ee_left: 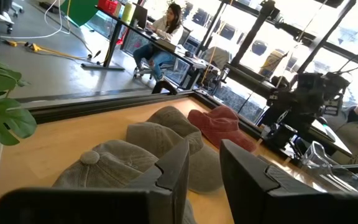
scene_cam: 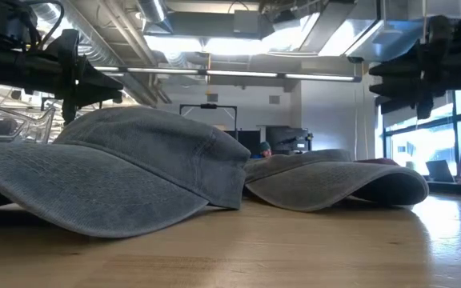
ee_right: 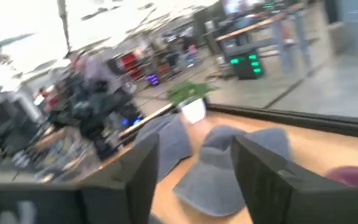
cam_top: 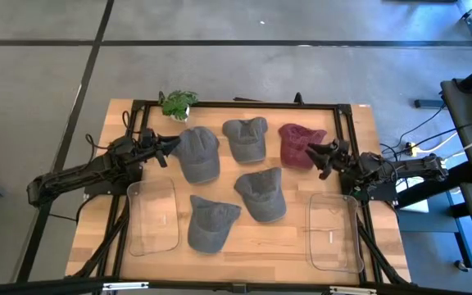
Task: Pick & Place hat
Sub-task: Put the red cap into the right transparent bin
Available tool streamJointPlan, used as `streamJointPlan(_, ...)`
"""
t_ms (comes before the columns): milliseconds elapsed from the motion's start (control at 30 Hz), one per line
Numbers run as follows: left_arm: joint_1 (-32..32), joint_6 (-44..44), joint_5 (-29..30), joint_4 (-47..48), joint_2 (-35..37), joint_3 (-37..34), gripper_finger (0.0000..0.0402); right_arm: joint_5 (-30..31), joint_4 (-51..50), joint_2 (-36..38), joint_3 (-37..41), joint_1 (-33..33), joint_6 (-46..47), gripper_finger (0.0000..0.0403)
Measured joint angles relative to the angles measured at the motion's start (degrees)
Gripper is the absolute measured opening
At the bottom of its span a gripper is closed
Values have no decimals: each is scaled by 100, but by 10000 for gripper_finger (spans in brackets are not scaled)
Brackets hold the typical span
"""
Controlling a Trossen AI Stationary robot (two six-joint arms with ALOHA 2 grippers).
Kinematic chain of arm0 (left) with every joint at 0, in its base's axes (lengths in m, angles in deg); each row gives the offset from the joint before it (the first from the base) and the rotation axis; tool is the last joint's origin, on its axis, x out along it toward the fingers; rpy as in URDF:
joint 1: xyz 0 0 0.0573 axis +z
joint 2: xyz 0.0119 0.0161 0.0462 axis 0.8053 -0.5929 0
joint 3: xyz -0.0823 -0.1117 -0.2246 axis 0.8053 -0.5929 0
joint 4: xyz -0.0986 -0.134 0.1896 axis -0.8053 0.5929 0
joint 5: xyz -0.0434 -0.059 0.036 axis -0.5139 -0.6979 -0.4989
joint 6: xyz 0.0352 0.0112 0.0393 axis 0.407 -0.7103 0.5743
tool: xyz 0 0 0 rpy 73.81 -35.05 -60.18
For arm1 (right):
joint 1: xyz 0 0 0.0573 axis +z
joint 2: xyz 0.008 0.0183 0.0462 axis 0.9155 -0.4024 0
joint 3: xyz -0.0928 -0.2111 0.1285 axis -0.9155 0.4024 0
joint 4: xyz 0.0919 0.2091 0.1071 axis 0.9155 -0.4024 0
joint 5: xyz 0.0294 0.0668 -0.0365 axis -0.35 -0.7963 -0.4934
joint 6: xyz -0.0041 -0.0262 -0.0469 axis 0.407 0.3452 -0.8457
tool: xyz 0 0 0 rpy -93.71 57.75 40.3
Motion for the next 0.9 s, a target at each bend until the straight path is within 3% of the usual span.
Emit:
streamJointPlan(233, 2, 1, 0, 0, -1, 1, 86, 872, 898, -7, -133, -56, -517, 311)
streamJointPlan(433, 2, 0, 2, 0, 0, 0, 86, 997, 677, -449, -1180, -197, -1541, 335)
streamJointPlan(533, 0, 0, 2, 0, 0, 0, 86, 1219, -162, -1036, -2065, -374, -1549, 331)
streamJointPlan(700, 1, -5, 19, -4, 0, 1, 86, 1389, -3062, -2312, -3706, -992, -254, 319)
streamJointPlan(800, 2, -111, 20, -14, 0, 2, 86, 888, -4354, -3060, -4455, -1579, 628, 311)
streamJointPlan(900, 1, -375, 20, -26, -1, 2, 86, -23, -4894, -3736, -4984, -2285, 738, 303)
